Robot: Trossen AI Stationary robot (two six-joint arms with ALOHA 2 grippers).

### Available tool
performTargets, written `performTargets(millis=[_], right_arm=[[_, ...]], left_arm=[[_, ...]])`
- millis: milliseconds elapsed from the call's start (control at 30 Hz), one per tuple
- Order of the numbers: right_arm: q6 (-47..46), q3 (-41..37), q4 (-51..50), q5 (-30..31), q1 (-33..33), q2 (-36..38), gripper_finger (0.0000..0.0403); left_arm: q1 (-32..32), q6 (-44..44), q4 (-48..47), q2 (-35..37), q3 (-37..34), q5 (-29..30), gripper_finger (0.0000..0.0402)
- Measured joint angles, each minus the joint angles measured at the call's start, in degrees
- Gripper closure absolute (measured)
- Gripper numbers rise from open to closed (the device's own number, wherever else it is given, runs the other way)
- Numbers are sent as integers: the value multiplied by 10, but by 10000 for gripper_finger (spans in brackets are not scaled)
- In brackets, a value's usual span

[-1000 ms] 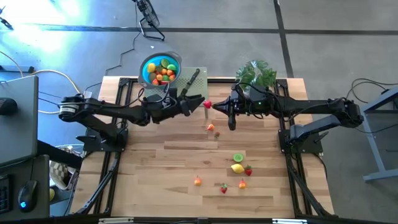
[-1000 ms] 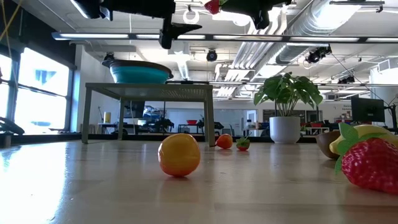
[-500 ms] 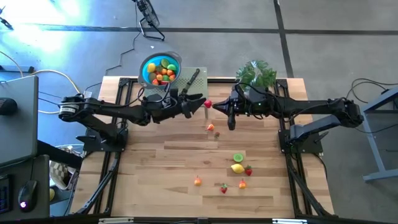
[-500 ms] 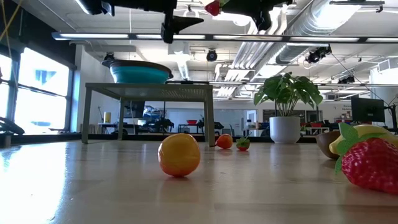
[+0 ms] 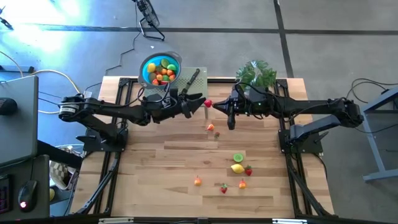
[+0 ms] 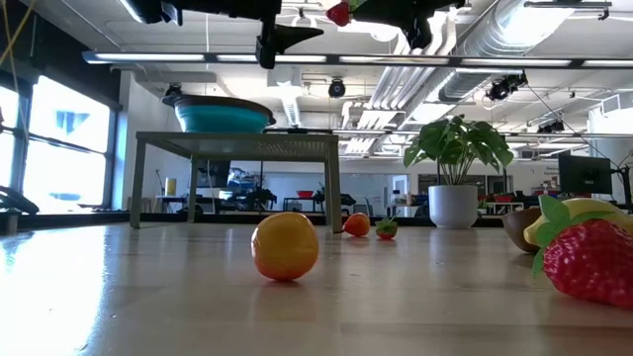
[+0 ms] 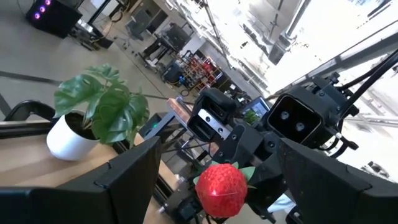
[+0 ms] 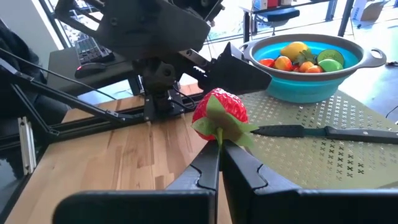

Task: Pick & Place Fruit
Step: Put the strawberry into the strainer bowl on the shelf

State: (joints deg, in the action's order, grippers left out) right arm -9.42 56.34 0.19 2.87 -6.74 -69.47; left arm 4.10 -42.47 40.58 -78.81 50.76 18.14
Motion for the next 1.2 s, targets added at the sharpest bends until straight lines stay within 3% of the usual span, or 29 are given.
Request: performTargets(millis=[333,567,867,1200], right_arm=[[-15,0,0,-3,0,0,399],[-15,0,1,-2,0,0,399],[-26,0,2,12,0,0,399],[-31,0,13,11,0,-1,399]], left_arm=[[0,7,1,-10,0,-13,89],[0,7,73,-49,0,-22,89],[-1,18,78,-53,0,-45,89],[-11,35,86,-82,17,-29,89]])
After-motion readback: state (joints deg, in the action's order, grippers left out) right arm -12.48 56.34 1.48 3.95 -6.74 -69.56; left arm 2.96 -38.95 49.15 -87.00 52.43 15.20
